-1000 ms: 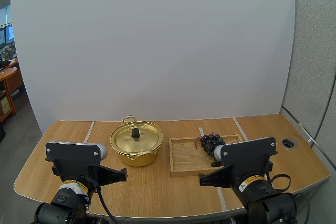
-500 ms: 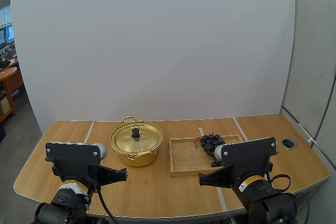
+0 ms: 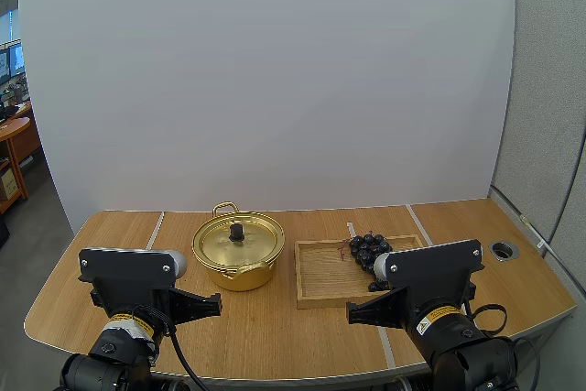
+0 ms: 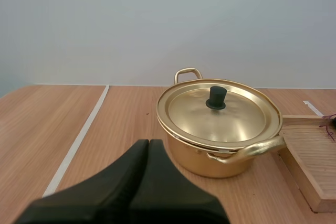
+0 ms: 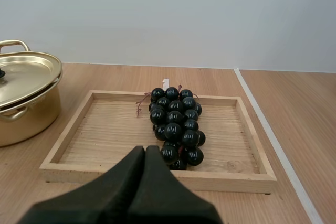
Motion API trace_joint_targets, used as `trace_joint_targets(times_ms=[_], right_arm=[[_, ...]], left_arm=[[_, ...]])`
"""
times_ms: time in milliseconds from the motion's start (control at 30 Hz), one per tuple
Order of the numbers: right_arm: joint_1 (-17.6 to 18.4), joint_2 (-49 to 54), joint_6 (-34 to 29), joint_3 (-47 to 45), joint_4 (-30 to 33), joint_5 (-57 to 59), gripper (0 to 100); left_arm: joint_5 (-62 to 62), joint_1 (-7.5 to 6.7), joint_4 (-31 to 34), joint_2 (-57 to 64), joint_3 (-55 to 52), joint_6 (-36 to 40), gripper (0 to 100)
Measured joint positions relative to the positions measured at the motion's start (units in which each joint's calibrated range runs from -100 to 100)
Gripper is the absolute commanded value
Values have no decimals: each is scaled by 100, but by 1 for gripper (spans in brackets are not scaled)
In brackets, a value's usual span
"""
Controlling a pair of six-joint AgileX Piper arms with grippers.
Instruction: Open the pot, put the pineapple inside, and close it
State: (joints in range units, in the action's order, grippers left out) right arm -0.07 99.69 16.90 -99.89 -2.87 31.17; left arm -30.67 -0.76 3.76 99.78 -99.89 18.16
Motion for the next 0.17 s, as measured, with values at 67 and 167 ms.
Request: trace_joint_targets(times_ms=[67, 167], right_arm=[[0, 0, 0, 0, 0, 0, 0], [0, 0, 0, 0, 0, 0, 0]], left_arm=[[0, 0, 0, 0, 0, 0, 0], [0, 0, 0, 0, 0, 0, 0]])
